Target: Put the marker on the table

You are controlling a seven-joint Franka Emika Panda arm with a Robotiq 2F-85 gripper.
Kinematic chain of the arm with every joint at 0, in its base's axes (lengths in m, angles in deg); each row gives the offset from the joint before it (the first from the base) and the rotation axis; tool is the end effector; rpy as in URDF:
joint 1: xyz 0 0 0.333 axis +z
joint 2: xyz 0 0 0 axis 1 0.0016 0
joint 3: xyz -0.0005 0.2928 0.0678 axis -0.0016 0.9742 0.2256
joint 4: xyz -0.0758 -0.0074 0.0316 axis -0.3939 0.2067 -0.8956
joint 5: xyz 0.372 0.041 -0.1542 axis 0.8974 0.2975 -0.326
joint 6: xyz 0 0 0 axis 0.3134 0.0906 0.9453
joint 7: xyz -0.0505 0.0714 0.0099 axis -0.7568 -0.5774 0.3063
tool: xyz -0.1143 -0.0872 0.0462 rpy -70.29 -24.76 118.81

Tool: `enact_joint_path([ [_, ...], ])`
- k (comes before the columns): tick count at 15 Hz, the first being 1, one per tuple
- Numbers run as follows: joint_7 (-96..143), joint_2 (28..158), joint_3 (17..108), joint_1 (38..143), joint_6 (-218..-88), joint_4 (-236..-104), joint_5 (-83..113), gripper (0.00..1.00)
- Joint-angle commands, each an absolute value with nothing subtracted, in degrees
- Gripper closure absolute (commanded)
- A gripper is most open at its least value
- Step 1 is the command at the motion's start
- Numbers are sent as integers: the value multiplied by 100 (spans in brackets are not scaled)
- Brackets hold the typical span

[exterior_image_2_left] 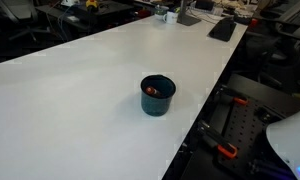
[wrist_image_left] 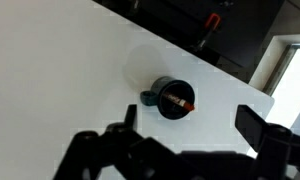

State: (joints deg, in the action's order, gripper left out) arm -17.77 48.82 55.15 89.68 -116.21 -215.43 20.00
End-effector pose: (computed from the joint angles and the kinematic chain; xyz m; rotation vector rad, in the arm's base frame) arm 0.3815 -0.0739 0.4123 -2.8519 -0.6745 0.2061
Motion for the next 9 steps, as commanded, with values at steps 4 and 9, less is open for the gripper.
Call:
enact_joint_path([
  [4, -1946, 4903, 5491, 9020, -10975, -21669, 1987, 0],
  [9, -1916, 4948, 5506, 8970, -11079, -21753, 1955, 0],
])
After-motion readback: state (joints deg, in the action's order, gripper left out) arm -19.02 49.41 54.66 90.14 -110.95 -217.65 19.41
